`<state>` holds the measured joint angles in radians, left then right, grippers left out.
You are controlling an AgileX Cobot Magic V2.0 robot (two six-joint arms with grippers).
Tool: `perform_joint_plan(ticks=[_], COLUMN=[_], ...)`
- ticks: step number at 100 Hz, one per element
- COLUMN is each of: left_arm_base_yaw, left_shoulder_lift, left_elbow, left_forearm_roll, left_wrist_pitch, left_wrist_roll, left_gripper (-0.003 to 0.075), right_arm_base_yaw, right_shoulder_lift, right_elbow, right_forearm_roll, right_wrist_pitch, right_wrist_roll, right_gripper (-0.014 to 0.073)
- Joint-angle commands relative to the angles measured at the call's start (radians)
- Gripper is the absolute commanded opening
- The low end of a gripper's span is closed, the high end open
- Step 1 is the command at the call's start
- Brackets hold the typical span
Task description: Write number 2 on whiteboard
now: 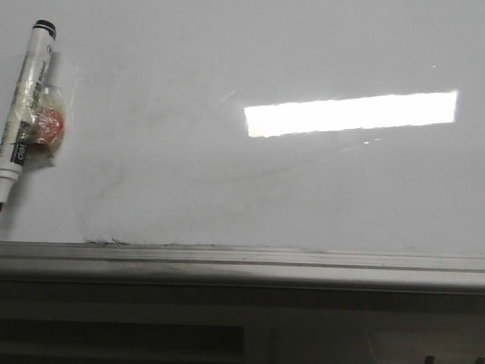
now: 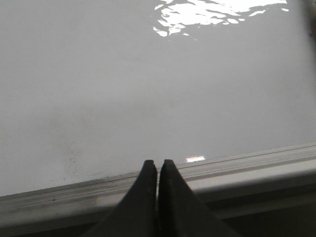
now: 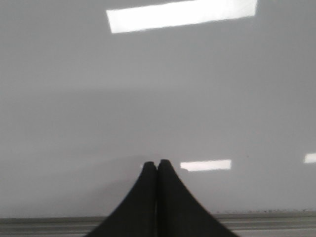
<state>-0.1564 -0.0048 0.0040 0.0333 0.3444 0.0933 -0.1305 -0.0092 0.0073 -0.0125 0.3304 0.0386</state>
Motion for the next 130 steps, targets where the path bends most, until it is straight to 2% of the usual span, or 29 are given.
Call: perform_joint_plan(ticks=[1,36,45,54,65,74,90,106,130], left_arm_base_yaw=[0.003,0.003,0.003,0.003,0.003,0.003,0.003,0.003,0.003], left_shoulder_lift=[-0.027,-0.027,-0.027,-0.027,-0.027,-0.027,-0.027,-0.027,-0.027], left_elbow=[0.029,0.029,0.029,0.029,0.029,0.029,0.027,0.027,0.027], left_forearm_roll=[0.013,0.023,0.008,-0.008,-0.010,-0.010,-0.010,-0.010,-0.072], left_wrist_pitch=[-0.042,-0.055,-0.112,-0.225,-0.378,-0.444,-0.472,-0.476,-0.635], left_wrist_roll=[-0.011,-0.011,-0.011,-0.011,-0.011,-0.011,-0.011,-0.011,-0.013], left_gripper=[-0.0019,-0.0019,-0.0019,-0.0019,-0.0019,-0.0019,-0.0019,-0.0019,-0.0020], right_arm_base_yaw=[-0.005,-0.005,-0.005,-0.005,-0.005,-0.005,-0.005,-0.005,-0.003], right_shoulder_lift=[-0.025,-0.025,-0.025,-0.025,-0.025,-0.025,-0.025,-0.025,-0.025], right_elbow=[0.023,0.023,0.023,0.023,0.023,0.023,0.023,0.023,0.023], right_forearm_roll=[0.001,0.001,0.001,-0.031,-0.051,-0.053,-0.053,-0.055,-0.055], right_wrist_pitch=[-0.027,-0.027,-0.027,-0.044,-0.112,-0.204,-0.330,-0.345,-0.490], right_wrist_roll=[-0.008,-0.008,-0.008,-0.008,-0.008,-0.008,-0.008,-0.008,-0.008], right_gripper=[-0.0071,-0.0071,-0.0071,-0.0071,-0.0071,-0.0071,-0.0071,-0.0071,-0.0071])
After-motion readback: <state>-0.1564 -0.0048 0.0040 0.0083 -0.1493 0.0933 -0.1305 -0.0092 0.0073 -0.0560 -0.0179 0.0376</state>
